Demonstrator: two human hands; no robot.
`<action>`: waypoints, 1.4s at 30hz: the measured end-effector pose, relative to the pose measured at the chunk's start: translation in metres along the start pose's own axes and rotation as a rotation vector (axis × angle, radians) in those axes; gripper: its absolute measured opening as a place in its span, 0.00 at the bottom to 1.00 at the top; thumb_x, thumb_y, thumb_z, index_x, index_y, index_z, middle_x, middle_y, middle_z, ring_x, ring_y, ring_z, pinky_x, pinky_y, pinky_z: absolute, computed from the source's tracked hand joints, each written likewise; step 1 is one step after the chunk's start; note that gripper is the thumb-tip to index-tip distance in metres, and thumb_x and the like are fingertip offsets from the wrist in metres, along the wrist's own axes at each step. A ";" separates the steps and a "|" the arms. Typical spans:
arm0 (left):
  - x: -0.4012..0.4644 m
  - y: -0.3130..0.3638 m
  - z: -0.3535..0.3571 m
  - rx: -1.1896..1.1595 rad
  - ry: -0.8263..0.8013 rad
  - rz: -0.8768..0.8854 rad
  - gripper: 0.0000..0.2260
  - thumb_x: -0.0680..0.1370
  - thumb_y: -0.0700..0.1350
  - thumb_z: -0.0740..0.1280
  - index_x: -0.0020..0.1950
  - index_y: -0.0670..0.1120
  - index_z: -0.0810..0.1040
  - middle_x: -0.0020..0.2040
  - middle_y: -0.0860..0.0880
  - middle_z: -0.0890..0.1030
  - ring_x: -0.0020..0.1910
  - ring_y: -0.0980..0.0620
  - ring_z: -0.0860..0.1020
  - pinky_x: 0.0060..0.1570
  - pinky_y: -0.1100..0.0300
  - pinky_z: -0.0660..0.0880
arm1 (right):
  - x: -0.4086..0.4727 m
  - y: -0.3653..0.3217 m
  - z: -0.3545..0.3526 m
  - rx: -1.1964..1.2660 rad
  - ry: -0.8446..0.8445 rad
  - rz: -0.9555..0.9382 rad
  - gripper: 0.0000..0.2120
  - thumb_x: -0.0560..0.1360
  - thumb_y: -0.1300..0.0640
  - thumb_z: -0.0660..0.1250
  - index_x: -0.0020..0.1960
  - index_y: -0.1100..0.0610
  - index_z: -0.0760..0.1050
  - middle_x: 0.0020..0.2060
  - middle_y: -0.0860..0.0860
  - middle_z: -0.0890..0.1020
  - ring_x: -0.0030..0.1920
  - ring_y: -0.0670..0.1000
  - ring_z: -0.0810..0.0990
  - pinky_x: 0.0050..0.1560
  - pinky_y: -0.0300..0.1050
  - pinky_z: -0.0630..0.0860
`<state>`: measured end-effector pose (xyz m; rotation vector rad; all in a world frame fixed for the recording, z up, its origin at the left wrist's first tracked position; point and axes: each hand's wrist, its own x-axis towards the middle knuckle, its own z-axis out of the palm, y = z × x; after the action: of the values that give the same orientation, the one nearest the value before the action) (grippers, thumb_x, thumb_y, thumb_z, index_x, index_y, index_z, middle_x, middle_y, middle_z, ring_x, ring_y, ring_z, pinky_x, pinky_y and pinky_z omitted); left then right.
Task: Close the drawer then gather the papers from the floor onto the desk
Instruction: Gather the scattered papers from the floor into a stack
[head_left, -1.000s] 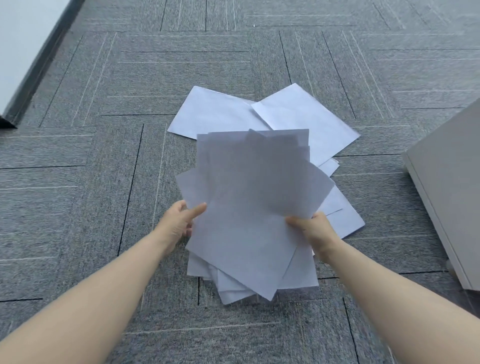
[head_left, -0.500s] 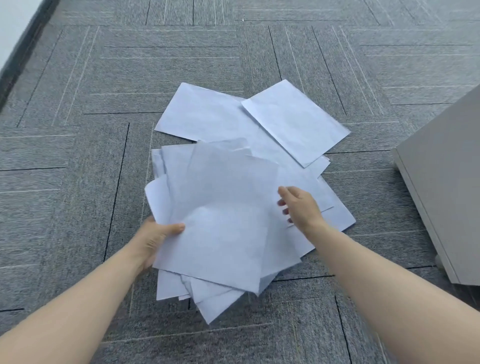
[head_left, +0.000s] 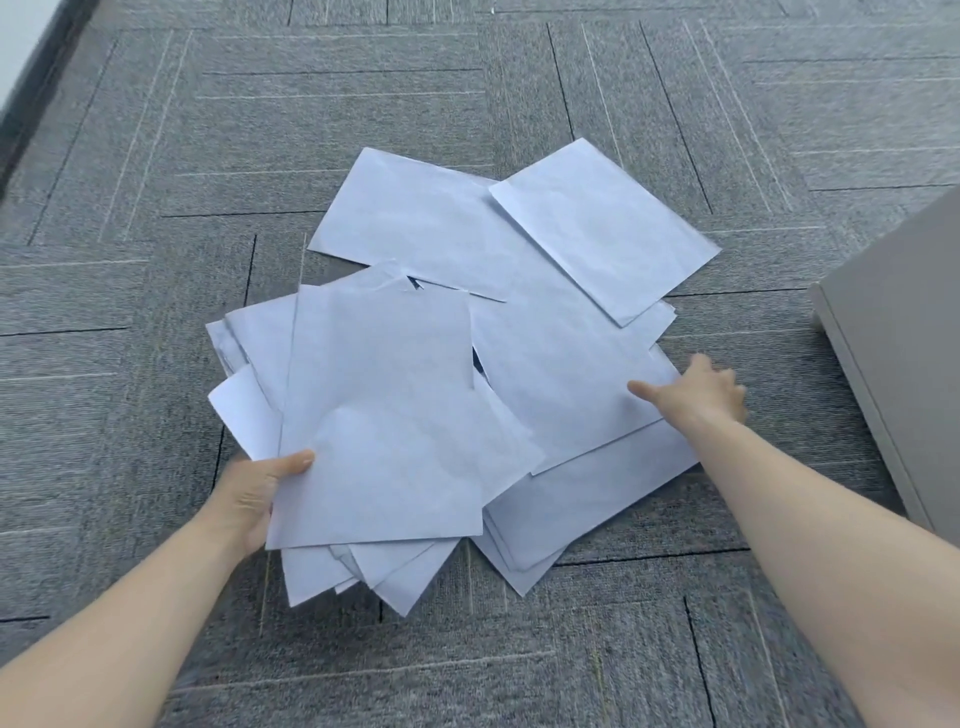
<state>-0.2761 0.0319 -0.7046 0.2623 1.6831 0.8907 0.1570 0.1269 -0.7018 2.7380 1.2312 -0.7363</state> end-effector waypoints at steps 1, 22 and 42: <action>0.000 0.000 -0.001 -0.003 -0.001 -0.004 0.18 0.74 0.33 0.68 0.64 0.37 0.76 0.57 0.40 0.81 0.50 0.41 0.81 0.47 0.48 0.77 | 0.001 0.000 0.000 -0.007 0.007 0.007 0.44 0.65 0.33 0.72 0.71 0.56 0.63 0.69 0.62 0.68 0.69 0.64 0.65 0.65 0.61 0.65; 0.002 -0.006 -0.003 -0.022 0.016 -0.022 0.17 0.74 0.33 0.68 0.63 0.40 0.77 0.59 0.40 0.81 0.55 0.39 0.79 0.54 0.43 0.75 | -0.012 -0.008 0.010 0.065 -0.080 -0.088 0.18 0.69 0.43 0.71 0.50 0.56 0.80 0.52 0.56 0.81 0.58 0.60 0.77 0.57 0.52 0.72; -0.005 0.000 -0.007 -0.075 0.076 -0.038 0.15 0.75 0.37 0.68 0.62 0.40 0.77 0.58 0.41 0.80 0.55 0.39 0.79 0.55 0.41 0.74 | -0.028 0.035 -0.023 1.037 -0.304 0.002 0.05 0.78 0.66 0.64 0.48 0.60 0.77 0.42 0.58 0.82 0.38 0.57 0.81 0.45 0.55 0.81</action>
<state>-0.2807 0.0260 -0.7007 0.1472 1.7156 0.9436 0.1757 0.0888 -0.6739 3.0593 0.9106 -2.1941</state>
